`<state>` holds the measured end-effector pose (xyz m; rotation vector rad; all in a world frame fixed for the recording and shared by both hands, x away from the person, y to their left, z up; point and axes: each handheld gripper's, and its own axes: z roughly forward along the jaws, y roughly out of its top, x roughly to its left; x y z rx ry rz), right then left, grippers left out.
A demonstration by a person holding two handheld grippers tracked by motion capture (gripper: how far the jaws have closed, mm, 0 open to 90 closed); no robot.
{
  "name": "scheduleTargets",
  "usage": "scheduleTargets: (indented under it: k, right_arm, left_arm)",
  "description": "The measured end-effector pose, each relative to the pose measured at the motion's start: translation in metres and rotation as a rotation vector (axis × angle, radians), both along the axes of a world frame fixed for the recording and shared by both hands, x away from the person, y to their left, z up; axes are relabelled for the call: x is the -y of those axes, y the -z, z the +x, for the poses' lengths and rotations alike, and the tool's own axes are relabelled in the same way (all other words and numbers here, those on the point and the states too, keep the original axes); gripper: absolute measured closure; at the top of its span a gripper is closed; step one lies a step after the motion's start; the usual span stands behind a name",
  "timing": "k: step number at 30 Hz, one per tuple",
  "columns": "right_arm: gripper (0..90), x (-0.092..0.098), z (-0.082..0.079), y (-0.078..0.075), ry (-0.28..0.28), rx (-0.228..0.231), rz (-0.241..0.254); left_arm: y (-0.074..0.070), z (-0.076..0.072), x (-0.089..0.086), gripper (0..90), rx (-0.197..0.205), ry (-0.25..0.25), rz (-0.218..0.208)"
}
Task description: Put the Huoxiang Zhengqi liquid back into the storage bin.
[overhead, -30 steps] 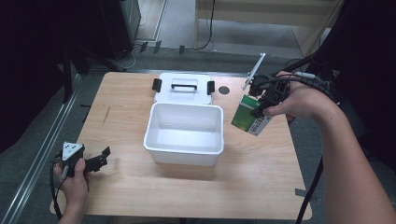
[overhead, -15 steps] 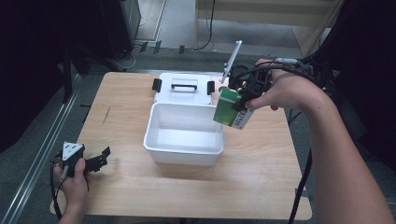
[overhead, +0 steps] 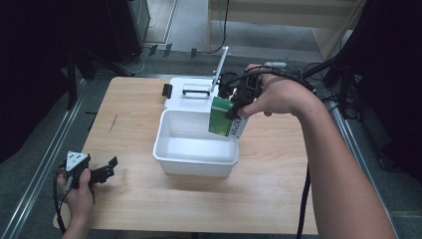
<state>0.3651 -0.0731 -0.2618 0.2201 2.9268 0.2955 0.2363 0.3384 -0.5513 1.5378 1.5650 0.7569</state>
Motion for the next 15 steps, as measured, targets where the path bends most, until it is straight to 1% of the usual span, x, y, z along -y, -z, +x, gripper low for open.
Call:
scheduleTargets:
  k: [2, 4, 7, 10, 11, 12, 15]
  right_arm:
    - [64.1, -0.002, 0.0, 0.001, -0.004, -0.002, -0.003]
    - [64.1, -0.008, 0.0, 0.004, -0.021, -0.01, -0.004]
    - [64.1, -0.011, 0.002, 0.009, -0.043, -0.005, -0.007]
    - [64.1, -0.012, 0.003, 0.012, -0.036, 0.004, -0.012]
    - [64.1, -0.012, 0.005, 0.016, -0.049, 0.008, -0.009]
    - [64.1, -0.012, 0.005, 0.016, -0.049, 0.008, -0.009]
    - [64.1, -0.012, 0.009, 0.024, -0.061, -0.006, -0.007]
  left_arm:
    - [0.0, 0.0, 0.0, 1.8, 0.0, 0.0, -0.001]
    - [0.0, 0.0, 0.0, 1.8, 0.001, 0.001, -0.004]
    - [0.0, 0.0, 0.0, 1.8, 0.001, 0.001, -0.004]
    - [0.0, 0.0, 0.0, 1.8, 0.001, 0.002, -0.006]
    - [0.0, 0.0, 0.0, 1.8, 0.001, 0.001, -0.006]
    - [0.0, 0.0, 0.0, 1.8, 0.002, 0.001, -0.006]
    - [0.0, 0.0, 0.0, 1.8, 0.002, 0.001, -0.005]
